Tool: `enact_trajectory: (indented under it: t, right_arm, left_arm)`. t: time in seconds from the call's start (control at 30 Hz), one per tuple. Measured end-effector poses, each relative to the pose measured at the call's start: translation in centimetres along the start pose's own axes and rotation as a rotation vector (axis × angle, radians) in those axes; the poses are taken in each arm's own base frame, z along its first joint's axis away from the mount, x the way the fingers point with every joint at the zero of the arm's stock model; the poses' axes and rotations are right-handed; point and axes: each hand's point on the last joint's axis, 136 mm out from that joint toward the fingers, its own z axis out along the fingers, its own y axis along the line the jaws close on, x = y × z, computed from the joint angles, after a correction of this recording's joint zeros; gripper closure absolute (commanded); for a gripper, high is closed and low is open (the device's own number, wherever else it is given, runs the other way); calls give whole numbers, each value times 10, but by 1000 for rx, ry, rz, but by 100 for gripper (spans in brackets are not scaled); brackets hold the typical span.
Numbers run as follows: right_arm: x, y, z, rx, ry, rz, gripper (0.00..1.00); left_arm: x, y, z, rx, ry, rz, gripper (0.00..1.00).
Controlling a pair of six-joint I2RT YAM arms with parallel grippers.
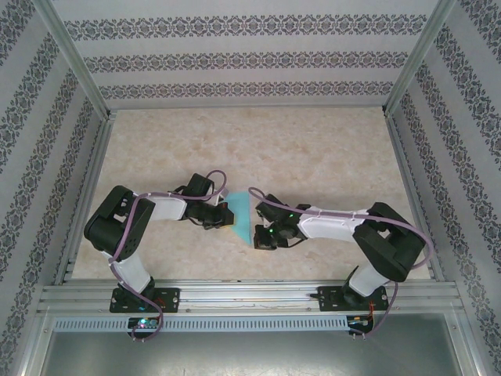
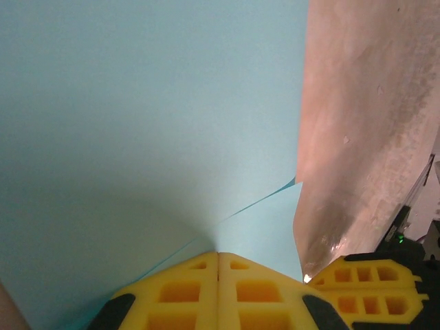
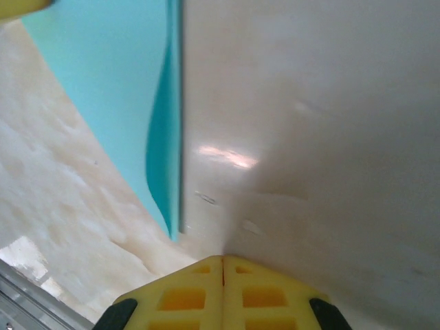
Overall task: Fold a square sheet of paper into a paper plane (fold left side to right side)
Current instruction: Third fold the triangle at the center of the table, then fourth fold the wing at the center of the table.
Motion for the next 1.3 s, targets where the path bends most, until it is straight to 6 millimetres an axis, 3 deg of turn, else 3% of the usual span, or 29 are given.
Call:
enact_trajectory:
  t: [0.2, 0.37, 0.57, 0.8, 0.97, 1.17, 1.3]
  right_arm:
    - [-30, 0, -29, -68, -103, -40, 66]
    - [-58, 1, -43, -110, -205, -109, 52]
    - [-77, 10, -43, -173, -264, -191, 50]
    - [-77, 17, -14, -211, -200, -216, 51]
    - [-78, 30, -2, -245, -180, -242, 58]
    - [-82, 37, 0, -269, -190, -258, 89]
    - [-83, 40, -3, -277, -197, -259, 100]
  left_arm:
    - [-1, -3, 2, 17, -28, -49, 100]
    - [-3, -6, 1, 5, -47, -55, 85]
    - [-15, -15, -21, -43, -142, -8, 69]
    - [-44, -31, -77, -61, -348, 51, 61]
    - [-51, -11, -92, -100, -403, 7, 59]
    - [-44, 8, -85, -111, -368, -49, 53]
    - [-45, 21, -78, -72, -342, -117, 46]
